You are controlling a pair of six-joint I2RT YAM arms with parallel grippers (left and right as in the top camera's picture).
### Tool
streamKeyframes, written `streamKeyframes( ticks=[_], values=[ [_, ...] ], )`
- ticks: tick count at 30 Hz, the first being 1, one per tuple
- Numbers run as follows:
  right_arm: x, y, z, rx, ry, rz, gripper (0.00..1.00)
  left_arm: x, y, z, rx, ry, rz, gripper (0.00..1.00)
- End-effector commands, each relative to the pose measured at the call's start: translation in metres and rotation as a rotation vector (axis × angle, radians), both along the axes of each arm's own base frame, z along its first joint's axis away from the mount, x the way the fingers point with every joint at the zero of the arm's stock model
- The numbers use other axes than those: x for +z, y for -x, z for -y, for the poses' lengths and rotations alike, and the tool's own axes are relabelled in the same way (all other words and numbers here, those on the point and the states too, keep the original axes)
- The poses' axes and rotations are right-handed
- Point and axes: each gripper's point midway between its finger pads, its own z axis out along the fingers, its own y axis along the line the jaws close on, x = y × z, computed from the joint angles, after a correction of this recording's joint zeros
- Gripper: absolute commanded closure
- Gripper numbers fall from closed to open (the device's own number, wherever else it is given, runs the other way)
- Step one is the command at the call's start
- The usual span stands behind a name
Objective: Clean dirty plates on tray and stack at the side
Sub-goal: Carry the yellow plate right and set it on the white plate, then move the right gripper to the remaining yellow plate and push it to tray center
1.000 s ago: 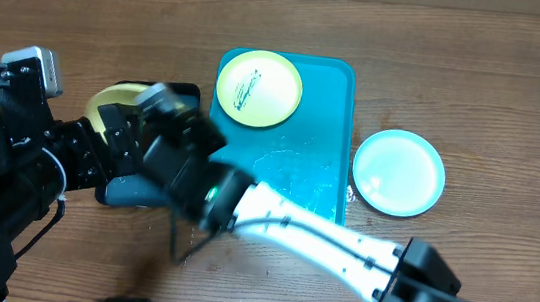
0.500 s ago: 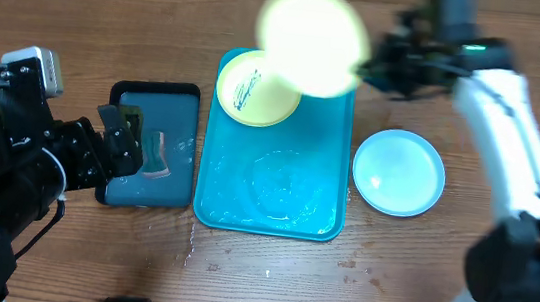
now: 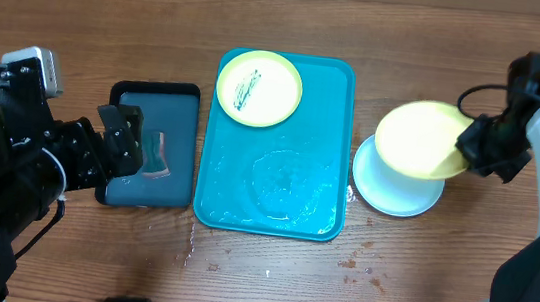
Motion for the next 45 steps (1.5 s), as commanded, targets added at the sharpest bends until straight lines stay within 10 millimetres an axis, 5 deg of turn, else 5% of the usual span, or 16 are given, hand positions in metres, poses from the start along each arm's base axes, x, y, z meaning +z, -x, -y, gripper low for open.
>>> streamKeyframes(
  ticks=[1, 6, 9, 19, 24, 34, 37, 41, 45],
  values=[
    [-0.031, 0.01, 0.004, -0.002, 0.029, -0.034, 0.96, 0.002, 0.001, 0.001, -0.01, 0.0, 0.009, 0.0],
    [-0.047, 0.011, -0.008, 0.007, -0.033, -0.023, 0.95, 0.002, 0.001, 0.001, -0.01, 0.0, 0.009, 0.0],
    [-0.035, 0.002, -0.022, 0.119, -0.108, 0.035, 0.71, 0.002, 0.001, 0.001, -0.01, 0.0, 0.009, 0.0],
    [0.074, -0.026, -0.088, 0.424, -0.231, 0.418, 0.62, 0.002, 0.001, 0.001, -0.011, 0.0, 0.009, 0.0],
    [0.107, -0.025, -0.135, 0.562, -0.282, 0.556, 0.62, 0.002, 0.001, 0.001, -0.01, 0.0, 0.009, 0.0],
    [0.12, -0.022, -0.208, 0.765, -0.331, 0.644, 0.52, 0.008, -0.008, 0.0, 0.015, 0.024, 0.034, 0.0],
    [0.127, -0.027, -0.224, 0.808, -0.328, 0.697, 0.5, -0.008, -0.012, 0.0, 0.008, 0.015, -0.039, 0.0],
    [0.13, -0.052, -0.24, 0.838, -0.274, 0.792, 0.56, -0.036, -0.016, 0.0, 0.009, 0.021, -0.183, 0.0],
    [0.105, -0.089, -0.252, 0.839, -0.166, 0.822, 0.59, -0.049, -0.023, 0.008, -0.051, 0.038, -0.255, 0.0]
  ],
)
